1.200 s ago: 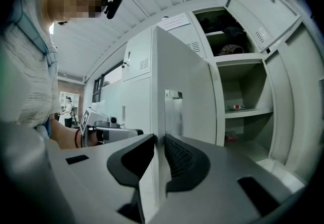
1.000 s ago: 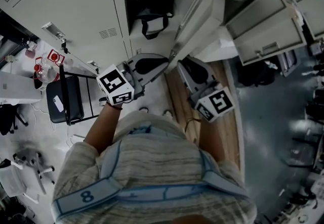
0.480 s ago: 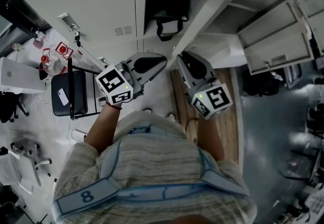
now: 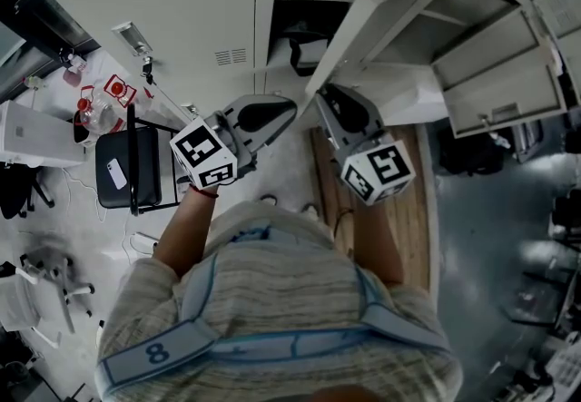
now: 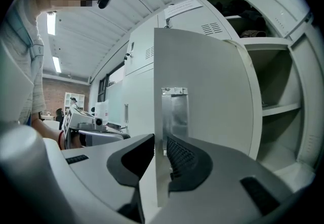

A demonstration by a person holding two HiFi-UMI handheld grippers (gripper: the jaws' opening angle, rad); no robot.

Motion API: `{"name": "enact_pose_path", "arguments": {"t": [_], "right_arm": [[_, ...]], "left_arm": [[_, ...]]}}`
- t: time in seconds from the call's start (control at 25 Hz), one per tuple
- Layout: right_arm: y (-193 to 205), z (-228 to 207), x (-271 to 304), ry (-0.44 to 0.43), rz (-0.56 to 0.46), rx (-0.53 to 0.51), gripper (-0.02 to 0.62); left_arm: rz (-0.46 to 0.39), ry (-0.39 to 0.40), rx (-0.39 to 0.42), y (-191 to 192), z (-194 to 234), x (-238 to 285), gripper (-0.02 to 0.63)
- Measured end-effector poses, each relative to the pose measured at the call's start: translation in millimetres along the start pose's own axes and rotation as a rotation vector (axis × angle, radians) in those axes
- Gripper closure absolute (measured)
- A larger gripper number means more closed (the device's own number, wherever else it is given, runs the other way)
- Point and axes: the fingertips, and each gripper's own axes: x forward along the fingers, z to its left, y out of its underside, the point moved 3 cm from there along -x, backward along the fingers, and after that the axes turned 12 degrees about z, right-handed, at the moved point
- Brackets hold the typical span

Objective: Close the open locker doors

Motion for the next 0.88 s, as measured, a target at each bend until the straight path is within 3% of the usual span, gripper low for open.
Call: {"name": "enact_pose_path", "arguments": {"t": [0.88], "right_arm": [[-24.7,-4.2,12.7,-0.039,-0.007,0.003,0.505]], "left_arm": [[-0.015,-0.023,0.007,-4.5,10.1,-9.2,0.601]]}}
